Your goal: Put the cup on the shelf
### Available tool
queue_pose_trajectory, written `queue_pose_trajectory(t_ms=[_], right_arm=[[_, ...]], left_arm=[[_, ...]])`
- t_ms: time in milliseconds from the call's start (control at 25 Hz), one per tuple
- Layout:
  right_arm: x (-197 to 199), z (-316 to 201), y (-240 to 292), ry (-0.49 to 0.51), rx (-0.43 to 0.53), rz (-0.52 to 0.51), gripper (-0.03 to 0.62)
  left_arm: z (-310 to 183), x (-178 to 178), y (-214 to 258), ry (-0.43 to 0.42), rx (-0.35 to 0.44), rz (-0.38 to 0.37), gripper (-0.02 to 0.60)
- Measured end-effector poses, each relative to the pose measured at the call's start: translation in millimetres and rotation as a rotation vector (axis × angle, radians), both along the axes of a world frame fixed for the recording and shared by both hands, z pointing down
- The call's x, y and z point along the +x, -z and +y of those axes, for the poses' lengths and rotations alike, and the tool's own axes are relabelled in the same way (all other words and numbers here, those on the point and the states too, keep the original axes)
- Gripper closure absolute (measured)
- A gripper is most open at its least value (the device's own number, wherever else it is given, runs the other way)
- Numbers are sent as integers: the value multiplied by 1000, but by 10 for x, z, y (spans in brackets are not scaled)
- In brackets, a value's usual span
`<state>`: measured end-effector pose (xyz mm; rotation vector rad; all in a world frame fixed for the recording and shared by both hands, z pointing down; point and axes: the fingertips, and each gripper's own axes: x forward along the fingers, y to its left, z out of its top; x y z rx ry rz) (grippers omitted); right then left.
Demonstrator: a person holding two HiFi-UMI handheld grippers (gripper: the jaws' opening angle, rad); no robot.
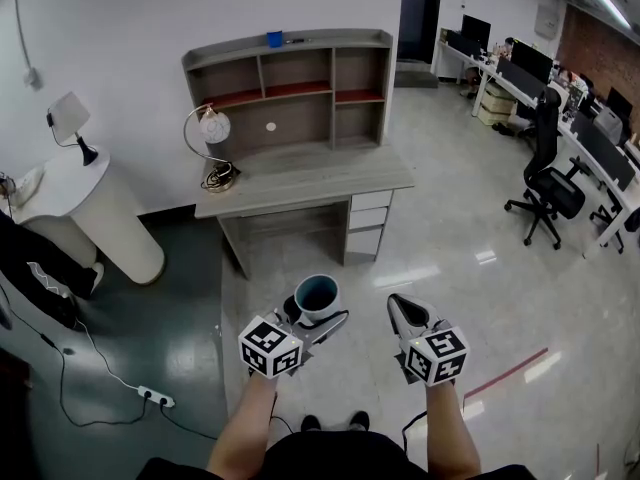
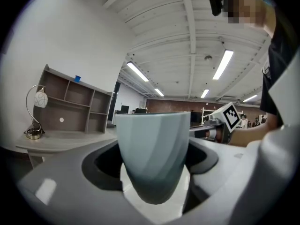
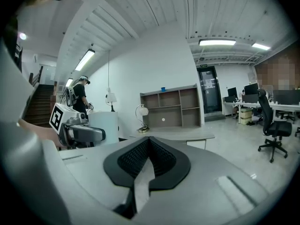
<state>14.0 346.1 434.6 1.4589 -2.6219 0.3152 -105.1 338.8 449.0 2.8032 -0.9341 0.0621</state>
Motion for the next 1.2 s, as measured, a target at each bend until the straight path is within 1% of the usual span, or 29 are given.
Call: queue_pose_trajectory(t_ms=[200, 600, 1200], right_arm=[[-13, 10, -29, 16, -3, -16, 582], [34, 15, -47, 7, -11, -26, 582], [251, 27, -69, 16, -16, -41, 582]], left_arm=[[5, 17, -4, -2, 9, 7, 213], [11, 63, -30, -10, 18, -12, 213], [18, 264, -56, 3, 16, -20, 213]])
